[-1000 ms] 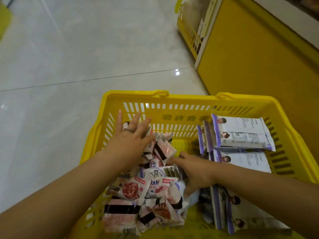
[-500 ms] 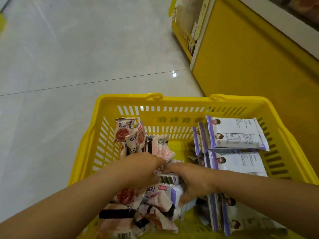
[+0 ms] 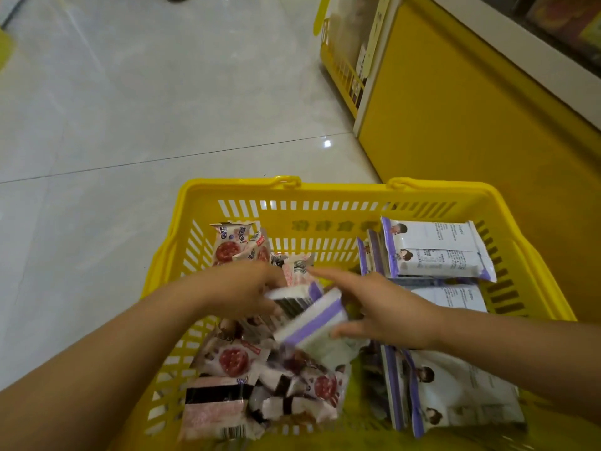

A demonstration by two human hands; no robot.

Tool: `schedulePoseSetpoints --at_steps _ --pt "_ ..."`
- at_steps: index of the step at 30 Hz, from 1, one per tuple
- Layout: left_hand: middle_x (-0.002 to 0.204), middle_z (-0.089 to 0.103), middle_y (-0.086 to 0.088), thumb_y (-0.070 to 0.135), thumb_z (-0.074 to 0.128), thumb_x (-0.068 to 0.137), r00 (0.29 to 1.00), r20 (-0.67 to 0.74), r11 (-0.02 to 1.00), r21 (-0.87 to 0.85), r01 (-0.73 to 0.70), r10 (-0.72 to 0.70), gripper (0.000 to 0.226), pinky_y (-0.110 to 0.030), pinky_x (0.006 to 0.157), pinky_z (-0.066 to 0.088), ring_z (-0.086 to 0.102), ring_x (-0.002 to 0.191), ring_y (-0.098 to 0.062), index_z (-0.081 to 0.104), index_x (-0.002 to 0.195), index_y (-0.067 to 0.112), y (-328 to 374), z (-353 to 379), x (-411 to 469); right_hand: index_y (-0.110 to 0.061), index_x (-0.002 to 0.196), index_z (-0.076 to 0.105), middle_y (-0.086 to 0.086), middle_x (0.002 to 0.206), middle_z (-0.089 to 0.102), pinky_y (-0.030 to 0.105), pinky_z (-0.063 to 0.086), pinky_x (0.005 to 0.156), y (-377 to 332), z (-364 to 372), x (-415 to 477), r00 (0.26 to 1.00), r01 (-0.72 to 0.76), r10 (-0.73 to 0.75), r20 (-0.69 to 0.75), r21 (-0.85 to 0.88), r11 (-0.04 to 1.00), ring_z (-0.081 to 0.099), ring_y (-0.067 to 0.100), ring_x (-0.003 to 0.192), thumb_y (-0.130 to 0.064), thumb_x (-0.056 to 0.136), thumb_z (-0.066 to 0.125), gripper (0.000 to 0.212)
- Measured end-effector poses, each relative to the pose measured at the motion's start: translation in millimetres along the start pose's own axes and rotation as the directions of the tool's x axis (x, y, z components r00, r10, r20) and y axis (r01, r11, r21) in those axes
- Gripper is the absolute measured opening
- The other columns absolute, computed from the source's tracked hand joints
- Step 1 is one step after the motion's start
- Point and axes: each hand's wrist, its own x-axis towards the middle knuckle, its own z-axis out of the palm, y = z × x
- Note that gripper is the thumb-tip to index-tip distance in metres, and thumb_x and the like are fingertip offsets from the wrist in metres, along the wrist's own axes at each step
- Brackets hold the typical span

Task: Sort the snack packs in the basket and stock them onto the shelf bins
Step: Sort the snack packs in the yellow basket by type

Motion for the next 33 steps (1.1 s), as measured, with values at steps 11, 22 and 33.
schedulePoseSetpoints --at_steps 11,22,33 --pt "0.09 0.07 0.017 0.045 0.057 0.09 0.975 -0.218 0.999 -0.012 -0.034 0.031 0.014 -0.033 0.078 0.055 0.067 0.08 0.001 0.062 0.102 0.04 44 -93 -50 -0.037 0.112 0.048 -0.015 0.083 0.058 0.01 0.046 0.061 -38 -103 -46 0.999 -0.04 0.042 0.006 -0.162 0.986 0.057 -0.009 0.075 -0.029 0.086 0.069 0.035" --pt "0.1 0.063 0.014 0.051 0.061 0.087 0.984 -0.032 0.982 -0.072 -0.176 0.174 0.026 -0.028 0.076 0.048 0.061 0.087 -0.005 0.047 0.106 0.04 146 -27 -19 -0.027 0.137 0.044 -0.001 0.135 0.051 0.035 0.042 0.095 9 -107 -86 0.992 -0.124 0.1 -0.077 -0.725 0.677 0.047 0.021 0.122 -0.029 0.089 0.061 0.051" --pt "0.12 0.056 0.005 0.033 0.064 0.089 0.823 -0.544 0.911 -0.239 -0.335 0.161 0.025 -0.038 0.095 0.046 0.055 0.11 -0.016 0.064 0.114 0.029 210 83 35 -0.027 0.132 0.051 0.001 0.132 0.054 0.037 0.046 0.095 20 -98 -140 0.956 -0.254 0.283 -0.073 -0.686 0.682 0.053 0.02 0.118 -0.033 0.093 0.055 0.04"
